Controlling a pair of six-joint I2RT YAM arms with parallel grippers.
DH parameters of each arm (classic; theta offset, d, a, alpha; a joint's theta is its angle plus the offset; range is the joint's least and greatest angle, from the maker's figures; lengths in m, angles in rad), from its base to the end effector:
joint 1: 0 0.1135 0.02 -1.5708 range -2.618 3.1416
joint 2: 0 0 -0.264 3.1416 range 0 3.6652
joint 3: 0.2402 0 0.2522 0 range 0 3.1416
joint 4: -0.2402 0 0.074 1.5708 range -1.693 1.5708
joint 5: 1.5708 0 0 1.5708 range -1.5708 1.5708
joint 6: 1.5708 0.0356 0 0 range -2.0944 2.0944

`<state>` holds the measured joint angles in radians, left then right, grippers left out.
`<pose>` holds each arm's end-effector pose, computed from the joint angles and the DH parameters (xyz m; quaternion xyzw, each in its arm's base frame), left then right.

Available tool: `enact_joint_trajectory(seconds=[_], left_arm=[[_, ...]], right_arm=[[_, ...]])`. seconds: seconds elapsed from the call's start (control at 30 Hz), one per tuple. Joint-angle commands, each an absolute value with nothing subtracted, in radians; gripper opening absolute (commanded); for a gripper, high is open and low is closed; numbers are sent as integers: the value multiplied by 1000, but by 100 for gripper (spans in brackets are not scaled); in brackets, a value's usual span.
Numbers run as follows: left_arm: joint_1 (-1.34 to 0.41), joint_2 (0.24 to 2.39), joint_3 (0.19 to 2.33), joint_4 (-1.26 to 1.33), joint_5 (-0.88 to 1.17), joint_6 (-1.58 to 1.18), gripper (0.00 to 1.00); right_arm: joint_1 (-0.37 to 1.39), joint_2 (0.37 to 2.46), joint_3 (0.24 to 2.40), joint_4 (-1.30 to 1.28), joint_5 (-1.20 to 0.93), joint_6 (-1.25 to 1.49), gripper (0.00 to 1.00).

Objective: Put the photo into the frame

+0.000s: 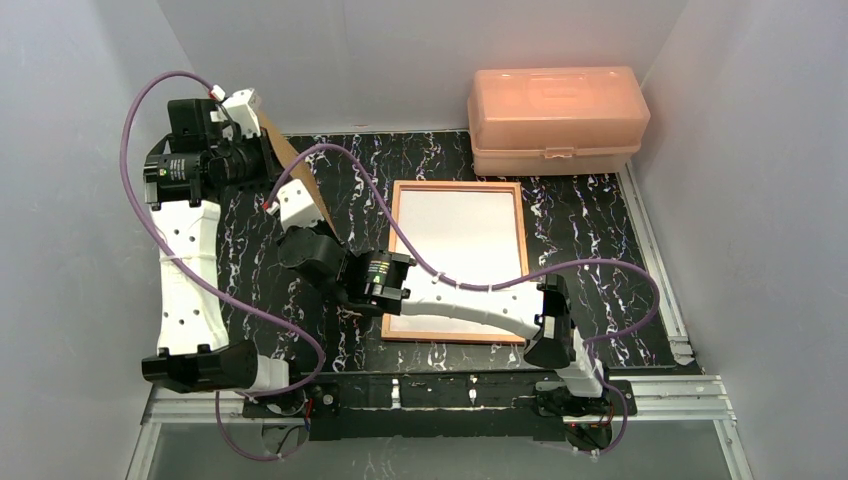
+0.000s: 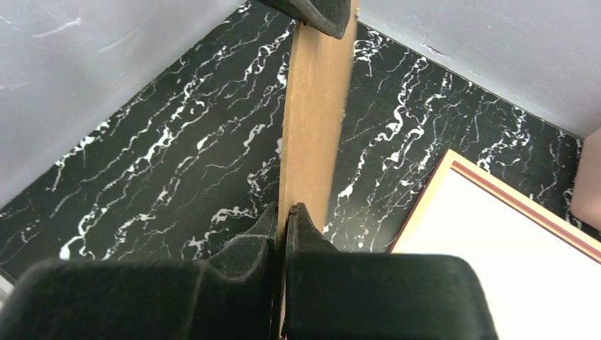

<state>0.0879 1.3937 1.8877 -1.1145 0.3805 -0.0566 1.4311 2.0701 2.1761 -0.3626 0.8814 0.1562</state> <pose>0.2480 0.0086 0.4801 0.0233 0.8771 -0.1611 0.4518 0.0936 0.4687 0.4063 -0.2168 0.7306 0.1570 0.6282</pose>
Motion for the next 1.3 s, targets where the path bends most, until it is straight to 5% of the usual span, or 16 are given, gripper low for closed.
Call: enact_joint_trajectory(seconds=[0.0, 0.27, 0.37, 0.43, 0.83, 1.03, 1.27], left_arm=[[81, 1379, 1834, -1125, 371, 68, 0], [81, 1352, 1843, -1118, 380, 129, 0], [80, 1342, 1877, -1107, 388, 142, 0], [81, 1330, 1891, -1086, 403, 145, 0], [81, 1256, 2002, -976, 589, 142, 0], [81, 1228, 2042, -942, 713, 59, 0], [81, 1233, 2129, -908, 845, -59, 0]], right_arm=[[1437, 2006, 2183, -155, 813, 228, 3], [1437, 1935, 2040, -65, 679, 266, 49], [1437, 1876, 1954, -10, 624, 271, 78], [1437, 1833, 1898, 43, 583, 274, 89], [1239, 1512, 1531, 81, 210, 412, 99], [944, 1299, 1148, 324, -63, 628, 99], [780, 1288, 896, 658, -257, 732, 99]])
